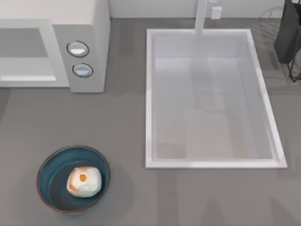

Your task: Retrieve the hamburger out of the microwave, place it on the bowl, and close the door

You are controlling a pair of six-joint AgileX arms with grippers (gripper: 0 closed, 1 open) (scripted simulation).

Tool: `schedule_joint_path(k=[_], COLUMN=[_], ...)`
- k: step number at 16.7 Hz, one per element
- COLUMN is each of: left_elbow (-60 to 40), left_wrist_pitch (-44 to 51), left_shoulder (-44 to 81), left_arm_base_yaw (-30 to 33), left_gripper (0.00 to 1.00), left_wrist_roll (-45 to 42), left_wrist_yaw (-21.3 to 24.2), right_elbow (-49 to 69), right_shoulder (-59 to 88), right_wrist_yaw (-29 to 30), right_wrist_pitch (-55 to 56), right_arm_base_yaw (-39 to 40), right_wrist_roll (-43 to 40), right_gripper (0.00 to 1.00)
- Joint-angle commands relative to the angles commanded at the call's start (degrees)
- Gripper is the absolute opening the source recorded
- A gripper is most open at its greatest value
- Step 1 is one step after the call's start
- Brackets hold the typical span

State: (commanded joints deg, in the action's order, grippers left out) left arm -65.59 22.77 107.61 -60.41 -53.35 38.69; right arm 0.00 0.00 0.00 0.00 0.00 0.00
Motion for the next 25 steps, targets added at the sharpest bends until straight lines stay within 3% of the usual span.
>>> schedule_joint_path(k=[7, 15, 22, 25], left_elbow=[1.5, 20.7, 22.9, 26.8], left_wrist_pitch=[-1.1, -10.1, -11.2, -12.7], left_shoulder=[-0.8, -15.8, -17.7, -21.8], left_arm_base_yaw=[0.8, 9.0, 9.9, 13.9], left_gripper=[0.00, 0.00, 0.00, 0.00], left_wrist_roll=[0.6, 9.7, 11.1, 15.0], left_wrist_yaw=[-0.2, -4.3, -4.7, -7.3], right_elbow=[0.0, 0.0, 0.0, 0.0], right_shoulder=[0.0, 0.0, 0.0, 0.0], right_wrist_yaw=[0.0, 0.0, 0.0, 0.0], right_wrist_pitch=[0.0, 0.0, 0.0, 0.0], right_arm_base_yaw=[0.0, 0.0, 0.0, 0.0], right_wrist_roll=[0.0, 0.0, 0.0, 0.0], right_gripper=[1.00, 1.00, 1.00, 1.00])
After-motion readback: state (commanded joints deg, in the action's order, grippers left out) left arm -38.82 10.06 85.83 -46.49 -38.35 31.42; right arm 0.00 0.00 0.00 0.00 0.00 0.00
